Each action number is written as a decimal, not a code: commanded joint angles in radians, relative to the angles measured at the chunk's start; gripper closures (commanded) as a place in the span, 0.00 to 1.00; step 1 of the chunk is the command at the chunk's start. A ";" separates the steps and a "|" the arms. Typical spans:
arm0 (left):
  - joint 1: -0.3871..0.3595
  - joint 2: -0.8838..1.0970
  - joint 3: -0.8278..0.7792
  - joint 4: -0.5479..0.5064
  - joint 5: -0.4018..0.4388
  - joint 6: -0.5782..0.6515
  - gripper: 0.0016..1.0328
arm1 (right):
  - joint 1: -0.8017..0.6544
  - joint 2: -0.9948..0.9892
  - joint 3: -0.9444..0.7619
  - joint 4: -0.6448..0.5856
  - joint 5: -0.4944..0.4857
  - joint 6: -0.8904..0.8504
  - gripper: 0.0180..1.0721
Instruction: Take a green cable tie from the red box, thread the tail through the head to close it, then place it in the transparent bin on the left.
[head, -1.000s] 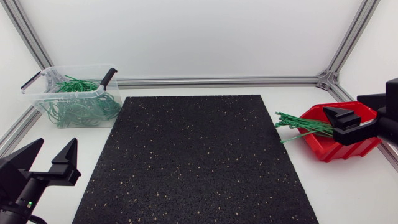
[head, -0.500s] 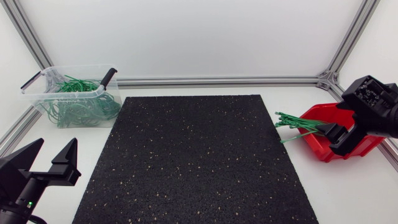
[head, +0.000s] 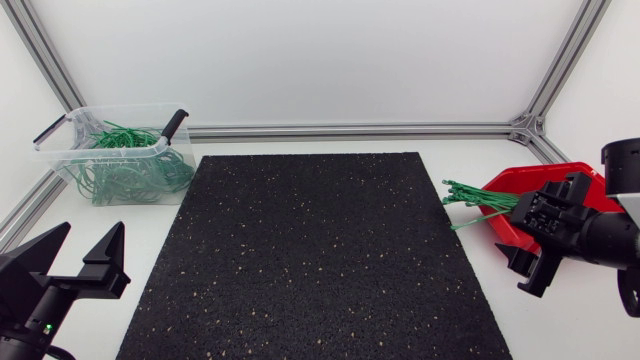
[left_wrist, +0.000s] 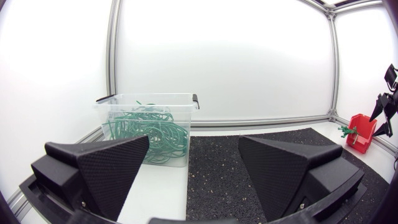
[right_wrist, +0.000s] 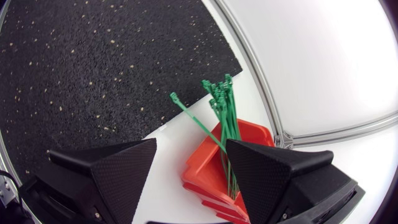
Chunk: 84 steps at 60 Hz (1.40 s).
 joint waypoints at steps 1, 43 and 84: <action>-0.004 -0.008 -0.041 -0.016 0.005 -0.026 0.03 | 0.014 0.043 -0.050 0.026 0.016 -0.082 0.19; 0.001 -0.008 -0.041 -0.018 0.005 -0.026 0.03 | 0.015 0.337 -0.173 0.555 0.037 -0.295 0.16; 0.001 -0.006 -0.041 -0.019 0.005 -0.026 0.03 | 0.042 0.540 -0.173 0.813 0.065 -0.333 0.55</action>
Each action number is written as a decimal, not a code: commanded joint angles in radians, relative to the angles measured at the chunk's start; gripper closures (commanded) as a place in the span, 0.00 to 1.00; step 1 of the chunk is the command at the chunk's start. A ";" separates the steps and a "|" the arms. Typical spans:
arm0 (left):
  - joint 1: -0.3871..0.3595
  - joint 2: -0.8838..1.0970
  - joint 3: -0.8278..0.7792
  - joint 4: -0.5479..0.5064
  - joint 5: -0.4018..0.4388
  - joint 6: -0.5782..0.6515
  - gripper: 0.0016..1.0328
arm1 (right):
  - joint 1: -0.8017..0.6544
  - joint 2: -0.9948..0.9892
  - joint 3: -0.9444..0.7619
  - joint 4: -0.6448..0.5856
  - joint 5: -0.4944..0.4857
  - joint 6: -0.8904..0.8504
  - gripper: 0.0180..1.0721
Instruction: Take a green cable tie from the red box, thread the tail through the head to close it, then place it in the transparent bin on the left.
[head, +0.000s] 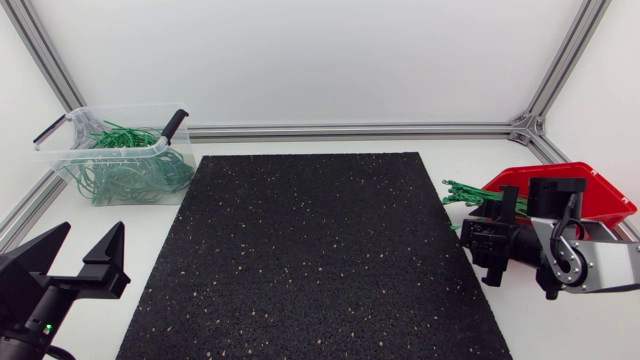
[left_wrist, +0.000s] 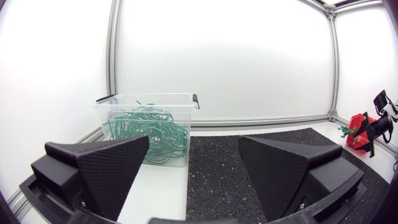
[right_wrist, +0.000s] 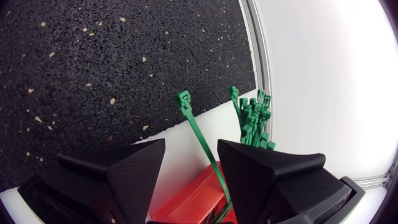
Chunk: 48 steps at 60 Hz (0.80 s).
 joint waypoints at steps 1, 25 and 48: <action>0.001 -0.007 -0.041 -0.019 0.005 -0.026 0.03 | 0.008 0.031 -0.018 0.038 0.009 -0.039 0.56; -0.001 -0.007 -0.041 -0.020 0.005 -0.026 0.03 | 0.006 0.015 -0.018 0.078 0.022 -0.072 0.94; -0.004 -0.007 -0.041 -0.022 0.005 -0.026 0.03 | 0.026 -0.113 -0.001 -0.057 0.031 -0.058 0.94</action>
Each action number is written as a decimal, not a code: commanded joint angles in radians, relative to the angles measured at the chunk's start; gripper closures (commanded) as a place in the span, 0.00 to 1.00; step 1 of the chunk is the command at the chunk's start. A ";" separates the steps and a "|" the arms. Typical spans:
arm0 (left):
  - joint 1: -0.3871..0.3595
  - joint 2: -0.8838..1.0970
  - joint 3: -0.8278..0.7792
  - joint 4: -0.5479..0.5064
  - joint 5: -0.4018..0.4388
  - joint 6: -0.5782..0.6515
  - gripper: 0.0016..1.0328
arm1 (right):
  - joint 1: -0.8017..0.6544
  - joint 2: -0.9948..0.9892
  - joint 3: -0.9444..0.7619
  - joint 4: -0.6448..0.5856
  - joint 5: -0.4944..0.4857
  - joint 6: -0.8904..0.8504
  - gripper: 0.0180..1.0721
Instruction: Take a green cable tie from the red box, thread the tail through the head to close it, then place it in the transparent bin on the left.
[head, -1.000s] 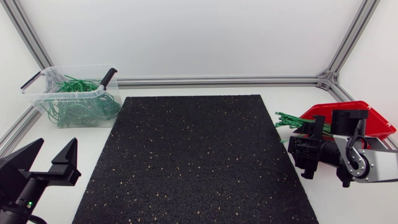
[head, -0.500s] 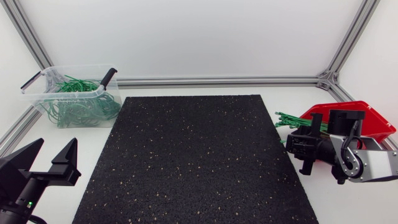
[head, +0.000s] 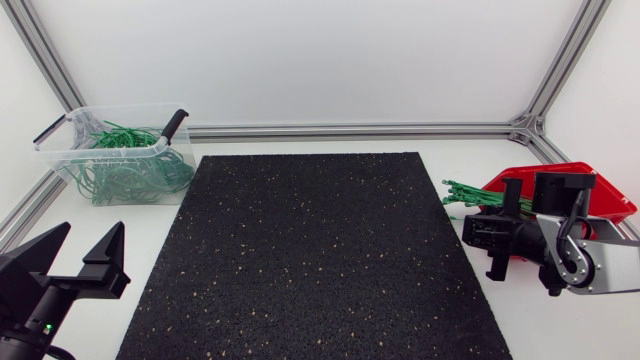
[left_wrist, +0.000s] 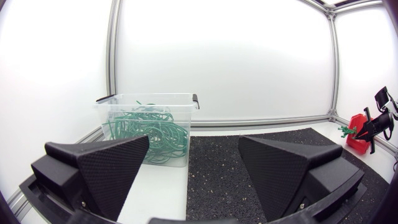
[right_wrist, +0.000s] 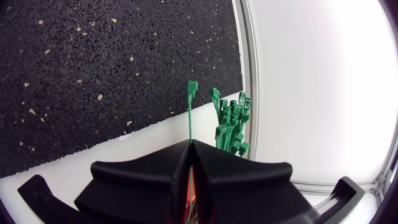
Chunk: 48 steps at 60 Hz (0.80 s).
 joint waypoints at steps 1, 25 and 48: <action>-0.004 -0.007 -0.041 -0.022 0.005 -0.026 0.03 | 0.011 -0.058 0.003 -0.058 0.004 -0.002 0.94; -0.010 -0.007 -0.041 -0.020 0.005 -0.026 0.03 | -0.001 -0.307 0.350 -0.686 -0.195 0.283 0.94; -0.001 0.004 -0.039 -0.031 -0.001 -0.019 0.03 | -0.029 -0.239 0.723 -1.207 -0.477 0.456 0.94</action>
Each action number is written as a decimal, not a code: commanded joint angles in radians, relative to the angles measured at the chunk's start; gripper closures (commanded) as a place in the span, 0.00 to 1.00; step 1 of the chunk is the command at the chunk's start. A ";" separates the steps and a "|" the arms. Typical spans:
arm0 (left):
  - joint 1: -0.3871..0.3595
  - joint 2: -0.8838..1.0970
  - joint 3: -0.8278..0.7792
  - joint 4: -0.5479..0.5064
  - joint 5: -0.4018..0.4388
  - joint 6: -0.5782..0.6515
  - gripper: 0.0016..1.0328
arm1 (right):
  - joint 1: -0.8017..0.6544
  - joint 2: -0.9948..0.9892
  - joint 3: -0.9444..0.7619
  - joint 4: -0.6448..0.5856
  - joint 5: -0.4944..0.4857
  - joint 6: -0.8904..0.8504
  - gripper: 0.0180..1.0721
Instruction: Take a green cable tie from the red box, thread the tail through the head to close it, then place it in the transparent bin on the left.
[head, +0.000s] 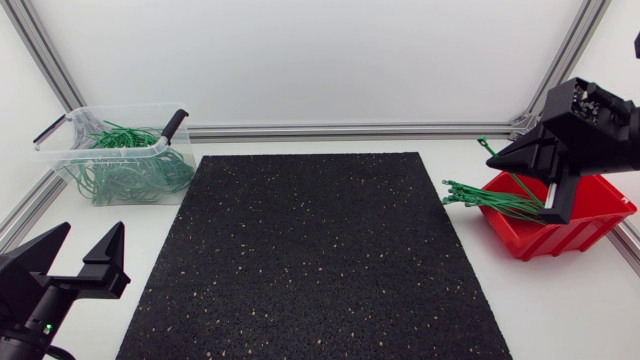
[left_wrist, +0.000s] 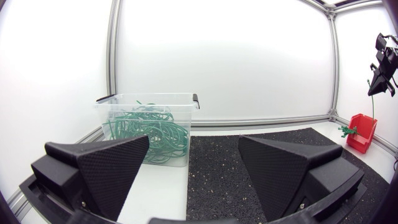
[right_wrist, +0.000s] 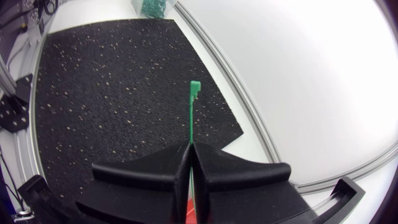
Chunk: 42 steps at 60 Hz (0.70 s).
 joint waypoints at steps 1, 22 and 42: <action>0.001 0.006 -0.039 -0.028 0.000 -0.019 0.03 | -0.003 0.044 0.084 -0.100 -0.042 0.061 0.94; 0.004 0.001 -0.036 -0.026 0.000 0.002 0.03 | 0.149 0.109 0.166 -0.233 -0.074 0.218 0.94; 0.056 0.122 0.033 -0.042 0.020 0.005 0.03 | 0.393 0.245 0.170 -0.239 -0.054 0.396 0.94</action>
